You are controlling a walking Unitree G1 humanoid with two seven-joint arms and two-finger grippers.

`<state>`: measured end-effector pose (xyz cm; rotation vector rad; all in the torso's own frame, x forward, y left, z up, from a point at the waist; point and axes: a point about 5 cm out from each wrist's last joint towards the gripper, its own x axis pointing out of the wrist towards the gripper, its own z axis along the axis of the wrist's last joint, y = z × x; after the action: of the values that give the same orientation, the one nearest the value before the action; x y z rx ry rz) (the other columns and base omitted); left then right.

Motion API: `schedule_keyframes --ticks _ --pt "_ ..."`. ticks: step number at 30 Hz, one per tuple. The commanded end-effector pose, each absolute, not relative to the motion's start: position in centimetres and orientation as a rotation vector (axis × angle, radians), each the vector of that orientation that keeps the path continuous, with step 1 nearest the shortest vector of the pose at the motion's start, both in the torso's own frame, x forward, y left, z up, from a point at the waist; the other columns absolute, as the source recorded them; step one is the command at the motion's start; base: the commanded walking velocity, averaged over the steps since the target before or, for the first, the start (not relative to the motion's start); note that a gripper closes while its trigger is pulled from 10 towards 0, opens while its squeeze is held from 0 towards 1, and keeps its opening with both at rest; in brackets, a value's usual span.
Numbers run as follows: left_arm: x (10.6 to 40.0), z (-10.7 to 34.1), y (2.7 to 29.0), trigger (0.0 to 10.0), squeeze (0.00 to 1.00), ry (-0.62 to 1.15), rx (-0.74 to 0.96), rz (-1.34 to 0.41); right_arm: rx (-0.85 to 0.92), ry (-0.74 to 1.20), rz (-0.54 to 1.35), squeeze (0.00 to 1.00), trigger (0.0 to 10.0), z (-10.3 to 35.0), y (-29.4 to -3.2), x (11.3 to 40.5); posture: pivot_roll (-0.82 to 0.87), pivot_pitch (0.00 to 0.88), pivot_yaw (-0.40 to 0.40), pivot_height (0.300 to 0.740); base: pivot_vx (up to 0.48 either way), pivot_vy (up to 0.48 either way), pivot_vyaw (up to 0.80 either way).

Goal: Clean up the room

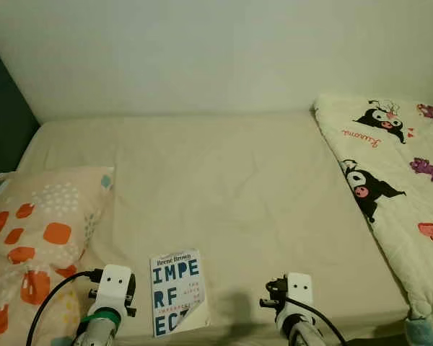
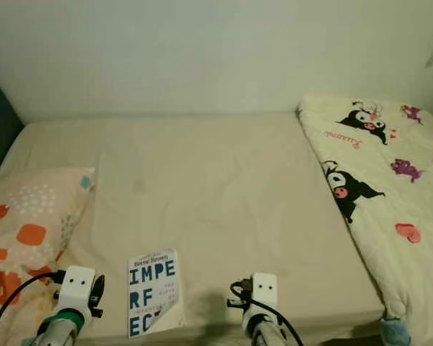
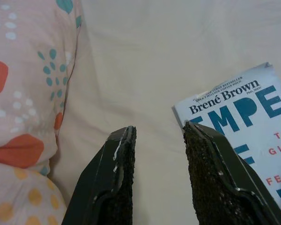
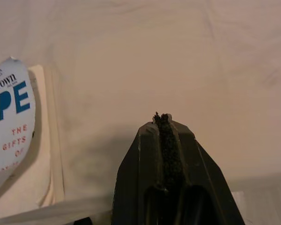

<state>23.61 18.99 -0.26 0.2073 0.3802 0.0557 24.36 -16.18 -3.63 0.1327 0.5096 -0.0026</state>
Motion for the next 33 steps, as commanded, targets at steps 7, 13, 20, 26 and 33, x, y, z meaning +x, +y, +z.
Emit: schedule_keyframes --ticks 7,13,20,26,33 --pt "23.06 -0.74 18.93 10.0 0.0 0.393 0.193 0.052 0.103 0.554 0.011 0.0 10.0 -4.3 -16.0 23.65 0.04 0.02 0.034 0.74 0.0 0.0 0.0" --pt "23.08 -0.68 18.99 10.0 0.0 0.387 0.163 0.063 0.085 0.551 0.049 0.0 10.0 -4.21 -15.59 23.81 0.04 0.019 0.033 0.74 0.0 -0.24 0.4" --pt "23.1 -0.65 19.04 10.0 0.0 0.386 0.158 0.065 0.087 0.563 0.045 0.0 10.0 -4.29 -15.53 23.8 0.04 0.022 0.029 0.74 0.0 -0.48 0.8" --pt "22.91 -0.66 19.01 10.0 0.0 0.384 0.153 0.069 0.114 0.575 0.023 0.0 10.0 -4.44 -15.81 23.66 0.04 0.023 0.026 0.74 0.0 -0.477 0.13" --pt "22.65 -0.81 19.31 10.0 0.0 0.397 0.079 0.112 0.103 0.571 0.046 0.0 10.0 -4.29 -15.54 23.89 0.04 0.025 0.016 0.74 0.0 -0.066 0.0"
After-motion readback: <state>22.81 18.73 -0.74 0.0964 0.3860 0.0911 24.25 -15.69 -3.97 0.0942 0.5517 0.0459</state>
